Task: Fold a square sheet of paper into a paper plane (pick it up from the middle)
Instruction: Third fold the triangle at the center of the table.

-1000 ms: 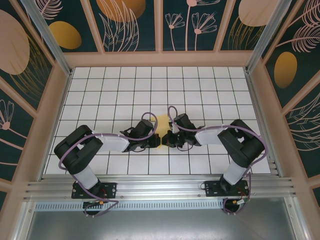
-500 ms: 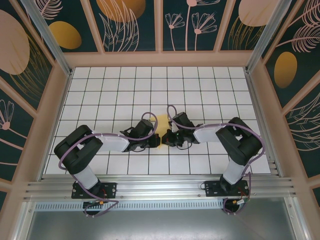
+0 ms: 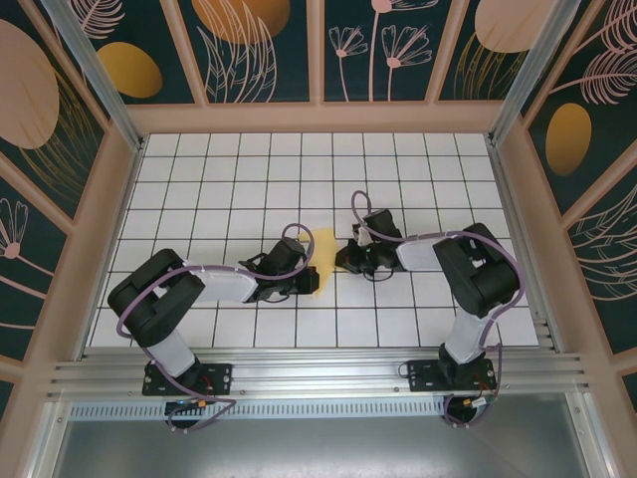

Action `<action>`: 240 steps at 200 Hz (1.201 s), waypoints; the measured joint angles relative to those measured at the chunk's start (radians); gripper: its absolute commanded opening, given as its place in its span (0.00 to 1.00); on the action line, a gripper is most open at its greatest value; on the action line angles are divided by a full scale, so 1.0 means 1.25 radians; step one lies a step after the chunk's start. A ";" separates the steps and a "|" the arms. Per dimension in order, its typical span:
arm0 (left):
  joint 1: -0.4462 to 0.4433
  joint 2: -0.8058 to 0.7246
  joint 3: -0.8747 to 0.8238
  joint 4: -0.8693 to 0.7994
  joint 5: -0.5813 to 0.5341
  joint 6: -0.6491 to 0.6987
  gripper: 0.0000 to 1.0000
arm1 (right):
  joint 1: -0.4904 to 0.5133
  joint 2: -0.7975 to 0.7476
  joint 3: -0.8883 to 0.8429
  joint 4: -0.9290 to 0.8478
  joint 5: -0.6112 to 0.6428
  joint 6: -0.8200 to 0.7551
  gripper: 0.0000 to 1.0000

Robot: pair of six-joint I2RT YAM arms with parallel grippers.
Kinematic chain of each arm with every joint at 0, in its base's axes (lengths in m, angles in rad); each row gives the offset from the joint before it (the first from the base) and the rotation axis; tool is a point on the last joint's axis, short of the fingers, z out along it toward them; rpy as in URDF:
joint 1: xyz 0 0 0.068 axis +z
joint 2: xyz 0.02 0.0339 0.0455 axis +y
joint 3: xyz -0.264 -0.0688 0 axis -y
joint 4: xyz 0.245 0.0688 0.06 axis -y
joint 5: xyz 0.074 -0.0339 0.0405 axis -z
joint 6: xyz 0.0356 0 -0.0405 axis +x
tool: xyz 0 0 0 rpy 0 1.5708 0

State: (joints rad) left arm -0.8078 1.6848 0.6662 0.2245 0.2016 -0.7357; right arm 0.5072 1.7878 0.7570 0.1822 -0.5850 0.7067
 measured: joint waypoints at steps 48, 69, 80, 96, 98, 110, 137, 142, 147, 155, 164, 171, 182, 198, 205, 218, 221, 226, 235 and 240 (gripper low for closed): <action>0.000 -0.007 -0.001 -0.005 0.002 0.015 0.00 | -0.045 0.001 0.028 -0.017 0.047 -0.022 0.11; 0.000 -0.025 0.002 -0.045 0.002 0.024 0.00 | -0.043 -0.011 0.022 -0.017 0.050 -0.023 0.16; 0.000 -0.038 0.004 -0.074 0.001 0.027 0.01 | -0.043 -0.032 0.008 -0.017 0.050 -0.017 0.21; 0.000 -0.061 0.020 -0.117 -0.006 0.027 0.03 | -0.043 -0.072 -0.021 -0.007 0.048 -0.014 0.28; 0.000 -0.063 0.022 -0.120 -0.007 0.027 0.03 | -0.043 -0.075 -0.024 -0.006 0.048 -0.013 0.29; 0.002 -0.084 0.039 -0.136 -0.017 0.027 0.04 | -0.042 -0.099 -0.044 0.005 0.045 -0.008 0.34; 0.018 -0.111 0.069 -0.141 -0.039 0.026 0.03 | -0.035 -0.113 -0.069 0.027 0.024 0.005 0.43; 0.021 -0.110 0.073 -0.141 -0.043 0.026 0.02 | -0.033 -0.113 -0.071 0.029 0.021 0.008 0.43; 0.024 -0.108 0.077 -0.142 -0.045 0.026 0.02 | -0.030 -0.113 -0.074 0.033 0.017 0.008 0.43; 0.027 -0.101 0.082 -0.143 -0.050 0.026 0.01 | -0.026 -0.113 -0.077 0.038 0.011 0.008 0.44; 0.029 -0.092 0.086 -0.145 -0.052 0.026 0.01 | -0.021 -0.113 -0.078 0.043 0.006 0.009 0.44; 0.030 -0.083 0.088 -0.145 -0.052 0.026 0.01 | -0.018 -0.112 -0.078 0.047 0.005 0.010 0.44; 0.030 -0.070 0.088 -0.149 -0.056 0.026 0.01 | -0.013 -0.110 -0.078 0.054 0.004 0.011 0.44; 0.030 -0.054 0.088 -0.159 -0.065 0.026 0.00 | -0.005 -0.105 -0.078 0.062 0.001 0.014 0.45; 0.030 -0.049 0.088 -0.163 -0.067 0.026 0.00 | -0.002 -0.102 -0.078 0.064 0.000 0.018 0.45; 0.030 -0.044 0.088 -0.166 -0.073 0.026 0.00 | 0.004 -0.096 -0.078 0.067 0.000 0.023 0.45; 0.030 -0.042 0.088 -0.166 -0.075 0.026 0.00 | 0.005 -0.094 -0.078 0.067 0.000 0.023 0.45; 0.030 -0.042 0.088 -0.167 -0.079 0.027 0.00 | 0.008 -0.093 -0.078 0.067 0.000 0.025 0.45; 0.030 -0.038 0.088 -0.168 -0.085 0.027 0.00 | 0.011 -0.090 -0.078 0.067 0.000 0.026 0.46; 0.030 -0.036 0.088 -0.168 -0.088 0.027 0.00 | 0.014 -0.090 -0.078 0.067 0.001 0.027 0.46</action>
State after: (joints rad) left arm -0.7704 1.6402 0.7761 0.0147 0.0914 -0.7025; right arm 0.5243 1.6752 0.6590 0.2661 -0.5842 0.7399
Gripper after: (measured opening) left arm 0.067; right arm 0.455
